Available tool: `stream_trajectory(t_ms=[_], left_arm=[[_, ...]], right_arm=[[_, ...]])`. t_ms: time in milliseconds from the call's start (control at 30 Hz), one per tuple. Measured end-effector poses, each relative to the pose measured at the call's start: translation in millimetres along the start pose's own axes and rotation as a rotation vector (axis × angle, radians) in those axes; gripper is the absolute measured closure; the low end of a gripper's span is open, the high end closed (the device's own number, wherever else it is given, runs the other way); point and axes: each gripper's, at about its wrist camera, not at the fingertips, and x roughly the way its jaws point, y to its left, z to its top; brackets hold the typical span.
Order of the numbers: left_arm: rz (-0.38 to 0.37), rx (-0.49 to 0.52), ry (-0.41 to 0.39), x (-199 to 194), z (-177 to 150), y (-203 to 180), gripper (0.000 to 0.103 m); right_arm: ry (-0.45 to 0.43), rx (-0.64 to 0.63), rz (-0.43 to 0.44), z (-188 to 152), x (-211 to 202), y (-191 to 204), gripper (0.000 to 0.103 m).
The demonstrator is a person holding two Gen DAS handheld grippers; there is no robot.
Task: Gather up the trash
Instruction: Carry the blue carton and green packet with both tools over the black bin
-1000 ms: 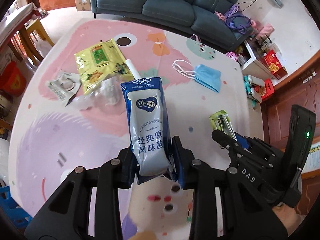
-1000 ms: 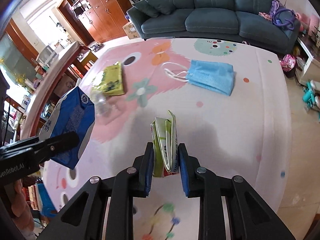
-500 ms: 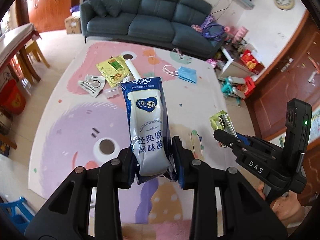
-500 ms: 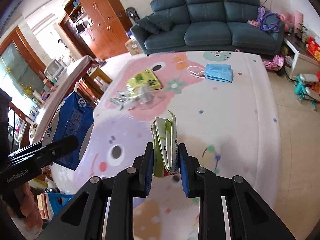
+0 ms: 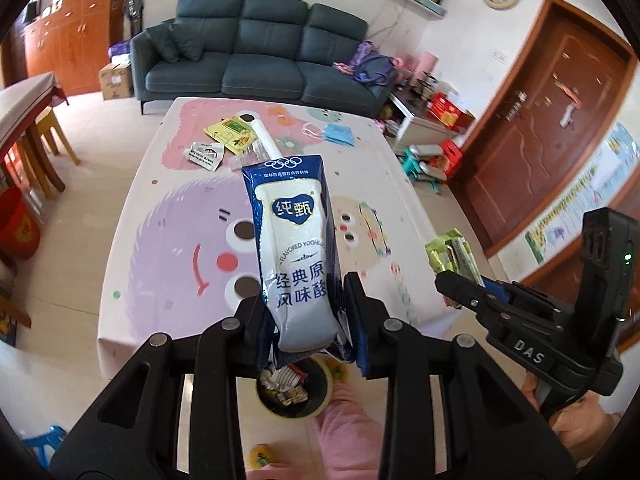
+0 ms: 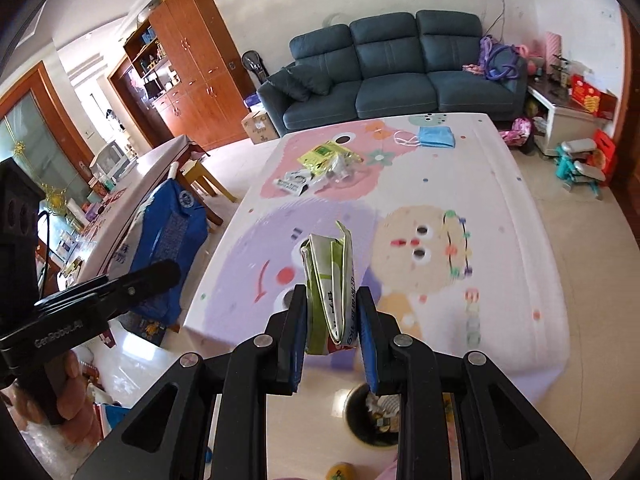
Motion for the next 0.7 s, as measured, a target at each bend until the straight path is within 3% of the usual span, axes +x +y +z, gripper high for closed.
stream_trajectory(t_ms=[167,333,533,700], left_arm=[[-0.030,0.057,0.032,-28,-41,-1,0.075],[-0.045,0.107,0.054,-42,-74,-10,0.075],[-0.047,0.158,0.089,-43,-114,-20,0.075],[-0.048,0.154,0.176,-21,-148,-23,0.075]], right_arm=[[0.019,0.005,-0.045,-52,-36,31,0.080],[0.045,0.009,-0.085,-82,-61,42,0.080],[0.127,0.016,-0.109,-108,-53,41,0.080],[0.219,0.042,-0.099,-137,-24,32,0.080]])
